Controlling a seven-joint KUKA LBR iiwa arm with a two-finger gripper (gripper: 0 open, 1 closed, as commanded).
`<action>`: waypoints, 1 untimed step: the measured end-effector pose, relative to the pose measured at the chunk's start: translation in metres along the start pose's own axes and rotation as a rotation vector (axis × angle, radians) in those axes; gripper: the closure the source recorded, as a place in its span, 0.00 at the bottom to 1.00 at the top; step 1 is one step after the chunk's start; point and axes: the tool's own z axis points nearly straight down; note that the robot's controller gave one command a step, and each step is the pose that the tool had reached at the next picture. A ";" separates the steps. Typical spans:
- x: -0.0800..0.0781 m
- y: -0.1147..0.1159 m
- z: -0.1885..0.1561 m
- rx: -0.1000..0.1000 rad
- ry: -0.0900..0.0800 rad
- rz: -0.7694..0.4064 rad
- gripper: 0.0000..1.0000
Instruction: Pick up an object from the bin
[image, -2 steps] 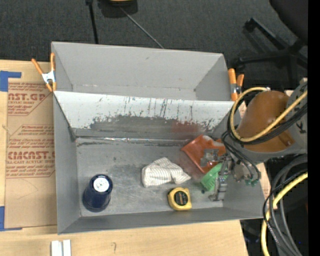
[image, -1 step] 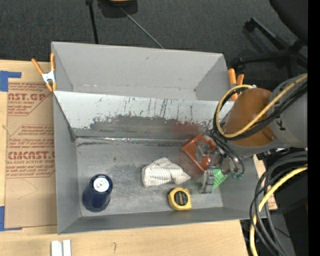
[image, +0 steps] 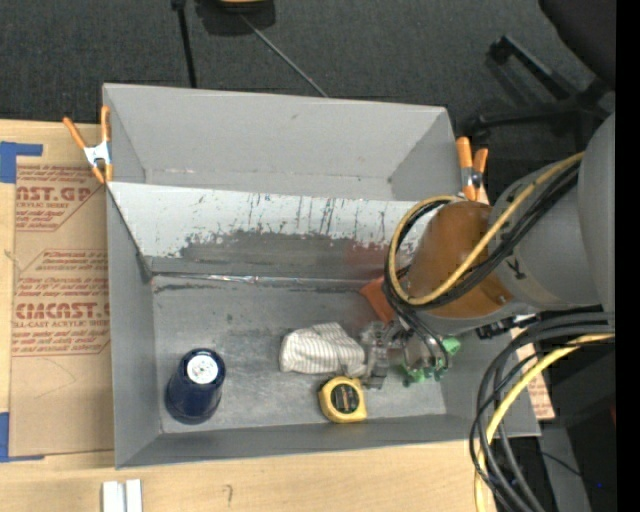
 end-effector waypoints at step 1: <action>0.000 0.000 0.000 0.000 0.000 0.000 1.00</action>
Offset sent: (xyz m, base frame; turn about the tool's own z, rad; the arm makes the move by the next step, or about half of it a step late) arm -0.0070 0.0061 0.1278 0.0398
